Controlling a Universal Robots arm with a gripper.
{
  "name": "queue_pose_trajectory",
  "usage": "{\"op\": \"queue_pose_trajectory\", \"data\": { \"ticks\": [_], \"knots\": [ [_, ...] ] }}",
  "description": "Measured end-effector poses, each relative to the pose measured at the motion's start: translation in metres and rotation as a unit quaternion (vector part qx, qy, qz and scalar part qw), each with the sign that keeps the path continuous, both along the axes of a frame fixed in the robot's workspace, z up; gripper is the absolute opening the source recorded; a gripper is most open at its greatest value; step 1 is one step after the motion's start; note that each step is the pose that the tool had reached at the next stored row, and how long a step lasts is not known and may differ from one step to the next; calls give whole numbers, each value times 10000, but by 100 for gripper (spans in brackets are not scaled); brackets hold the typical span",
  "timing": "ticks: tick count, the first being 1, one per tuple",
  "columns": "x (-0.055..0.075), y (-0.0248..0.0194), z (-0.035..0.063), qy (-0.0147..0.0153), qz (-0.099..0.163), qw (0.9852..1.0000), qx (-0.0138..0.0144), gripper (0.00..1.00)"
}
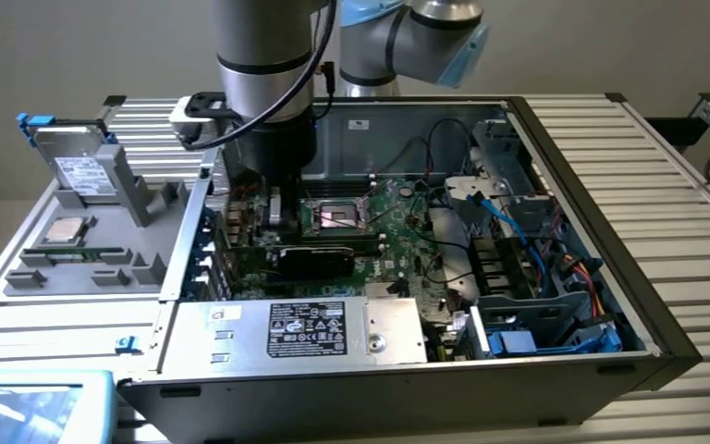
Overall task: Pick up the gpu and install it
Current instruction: 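Press down on the gpu until it lock into place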
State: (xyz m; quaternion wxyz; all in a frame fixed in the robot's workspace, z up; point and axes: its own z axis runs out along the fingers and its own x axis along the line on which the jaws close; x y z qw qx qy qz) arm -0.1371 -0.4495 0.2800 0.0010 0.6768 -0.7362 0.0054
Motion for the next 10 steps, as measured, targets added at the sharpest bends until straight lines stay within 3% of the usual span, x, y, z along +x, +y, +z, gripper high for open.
{"op": "queue_pose_trajectory", "data": {
  "ticks": [4,10],
  "knots": [
    [175,0,-11,8,0,10000,0,12],
    [187,0,-120,8,0,10000,0,12]
  ]
}}
